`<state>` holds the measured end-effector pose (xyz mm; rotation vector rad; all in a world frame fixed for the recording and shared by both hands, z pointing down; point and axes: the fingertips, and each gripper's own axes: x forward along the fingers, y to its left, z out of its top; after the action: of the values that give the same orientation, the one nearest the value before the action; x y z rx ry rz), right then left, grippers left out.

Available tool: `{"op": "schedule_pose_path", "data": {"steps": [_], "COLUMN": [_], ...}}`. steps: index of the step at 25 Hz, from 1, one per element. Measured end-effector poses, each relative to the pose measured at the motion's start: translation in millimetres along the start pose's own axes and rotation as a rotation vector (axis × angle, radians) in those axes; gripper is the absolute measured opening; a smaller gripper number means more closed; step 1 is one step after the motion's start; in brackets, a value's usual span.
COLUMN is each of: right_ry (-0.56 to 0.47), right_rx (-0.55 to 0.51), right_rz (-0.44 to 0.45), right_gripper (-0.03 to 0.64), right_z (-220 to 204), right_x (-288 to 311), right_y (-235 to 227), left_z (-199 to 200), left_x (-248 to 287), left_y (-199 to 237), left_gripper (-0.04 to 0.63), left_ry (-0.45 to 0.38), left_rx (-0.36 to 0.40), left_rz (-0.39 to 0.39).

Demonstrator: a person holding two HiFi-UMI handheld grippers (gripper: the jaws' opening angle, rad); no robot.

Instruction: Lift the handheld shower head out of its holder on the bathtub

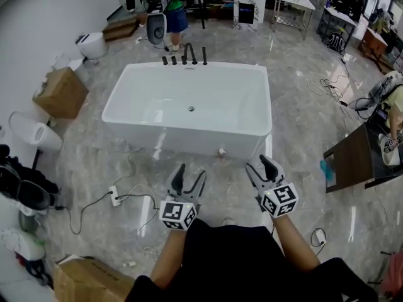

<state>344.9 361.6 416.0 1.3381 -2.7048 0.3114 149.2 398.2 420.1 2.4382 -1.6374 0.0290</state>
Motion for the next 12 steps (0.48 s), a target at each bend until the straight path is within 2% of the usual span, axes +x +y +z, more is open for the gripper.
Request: {"op": "schedule_pose_path", "data": {"steps": [6,12], "right_ry": [0.005,0.024], "right_rx": [0.024,0.061], "right_rz": [0.017,0.060], "right_gripper": [0.199,0.199], "right_z": [-4,-22], "right_x": [0,6], "right_y": [-2,13], "left_z": [-5,-10], "left_x": [-3,-21], "left_y": [-3,9], "left_gripper": [0.270,0.270], "left_ry": [0.010,0.028], "left_rx": [-0.018,-0.005], "left_rz": [0.007,0.047]}}
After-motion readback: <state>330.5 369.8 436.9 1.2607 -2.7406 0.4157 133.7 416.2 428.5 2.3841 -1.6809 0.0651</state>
